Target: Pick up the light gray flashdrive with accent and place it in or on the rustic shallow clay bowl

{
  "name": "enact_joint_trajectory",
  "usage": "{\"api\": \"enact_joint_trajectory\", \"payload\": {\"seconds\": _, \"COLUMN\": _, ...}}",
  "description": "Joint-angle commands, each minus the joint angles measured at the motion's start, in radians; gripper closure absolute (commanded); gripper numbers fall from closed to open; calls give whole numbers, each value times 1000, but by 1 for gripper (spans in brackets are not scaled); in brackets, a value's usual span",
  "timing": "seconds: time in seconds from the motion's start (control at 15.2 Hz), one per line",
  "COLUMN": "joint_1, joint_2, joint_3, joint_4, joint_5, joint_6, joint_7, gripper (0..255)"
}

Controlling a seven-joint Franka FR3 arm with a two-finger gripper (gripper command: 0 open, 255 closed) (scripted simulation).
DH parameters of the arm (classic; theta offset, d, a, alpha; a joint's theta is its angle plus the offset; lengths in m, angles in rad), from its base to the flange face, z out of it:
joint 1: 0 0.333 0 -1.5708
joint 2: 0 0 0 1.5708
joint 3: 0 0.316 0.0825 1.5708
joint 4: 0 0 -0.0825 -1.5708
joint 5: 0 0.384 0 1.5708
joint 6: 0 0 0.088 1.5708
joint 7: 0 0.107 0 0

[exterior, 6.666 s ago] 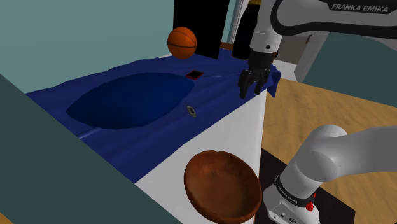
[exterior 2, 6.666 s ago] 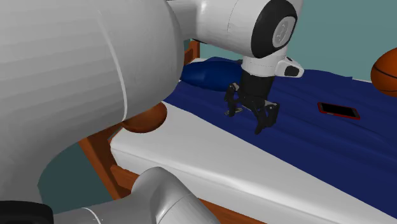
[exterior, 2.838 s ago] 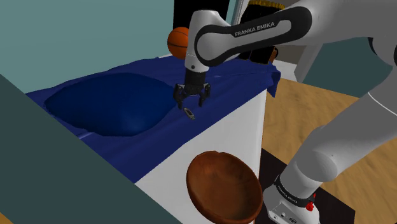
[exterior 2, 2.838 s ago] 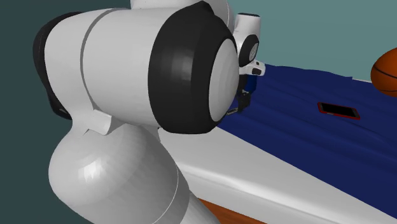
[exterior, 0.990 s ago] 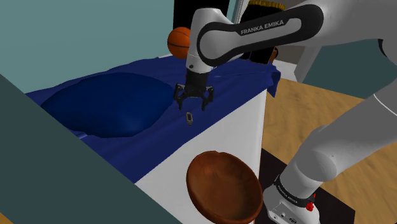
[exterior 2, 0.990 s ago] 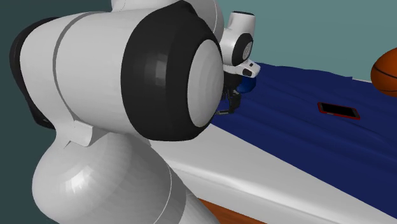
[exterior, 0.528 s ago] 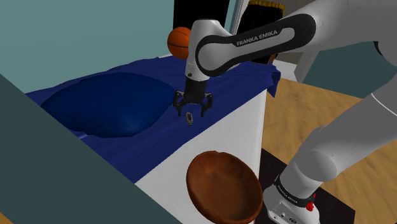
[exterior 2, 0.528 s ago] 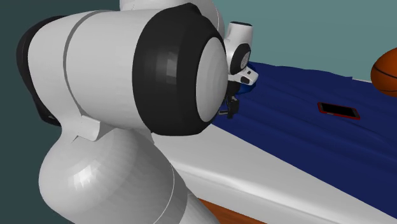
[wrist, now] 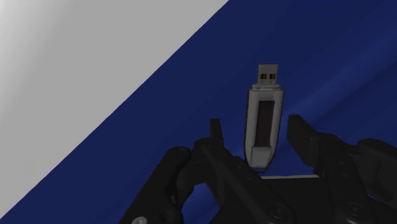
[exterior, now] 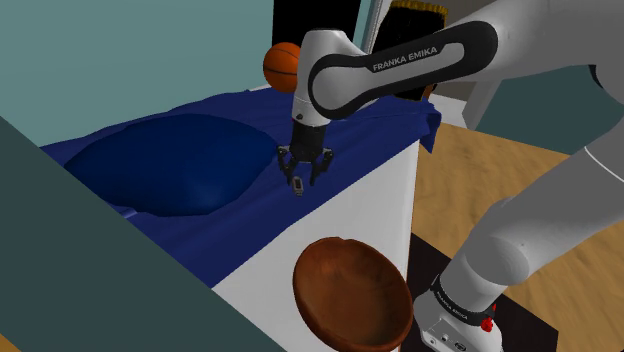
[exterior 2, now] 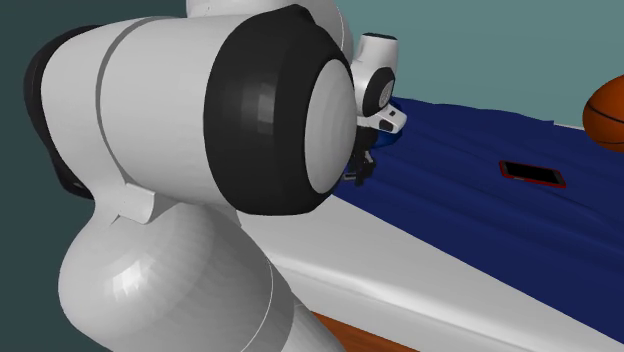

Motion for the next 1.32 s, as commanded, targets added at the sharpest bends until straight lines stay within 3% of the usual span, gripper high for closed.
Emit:
{"api": "enact_joint_trajectory", "payload": {"seconds": 0.0, "joint_1": 2, "joint_2": 5, "joint_3": 3, "joint_4": -3, "joint_5": 3, "joint_6": 9, "joint_7": -1, "gripper": 255}}
{"api": "enact_joint_trajectory", "payload": {"seconds": 0.4, "joint_1": 2, "joint_2": 6, "joint_3": 3, "joint_4": -2, "joint_5": 2, "joint_6": 9, "joint_7": 0, "gripper": 255}}
{"api": "enact_joint_trajectory", "payload": {"seconds": 0.79, "joint_1": 3, "joint_2": -13, "joint_3": -4, "joint_4": 37, "joint_5": 2, "joint_6": -47, "joint_7": 1, "gripper": 255}}
{"api": "enact_joint_trajectory", "payload": {"seconds": 0.86, "joint_1": 3, "joint_2": -13, "joint_3": -4, "joint_4": 37, "joint_5": 2, "joint_6": -47, "joint_7": 1, "gripper": 0}}
{"api": "enact_joint_trajectory", "payload": {"seconds": 1.06, "joint_1": 19, "joint_2": -75, "joint_3": 42, "joint_4": 40, "joint_5": -5, "joint_6": -104, "joint_7": 123, "gripper": 0}}
{"api": "enact_joint_trajectory", "payload": {"seconds": 1.25, "joint_1": 20, "joint_2": -65, "joint_3": 49, "joint_4": 8, "joint_5": -4, "joint_6": -62, "joint_7": 124, "gripper": 0}}
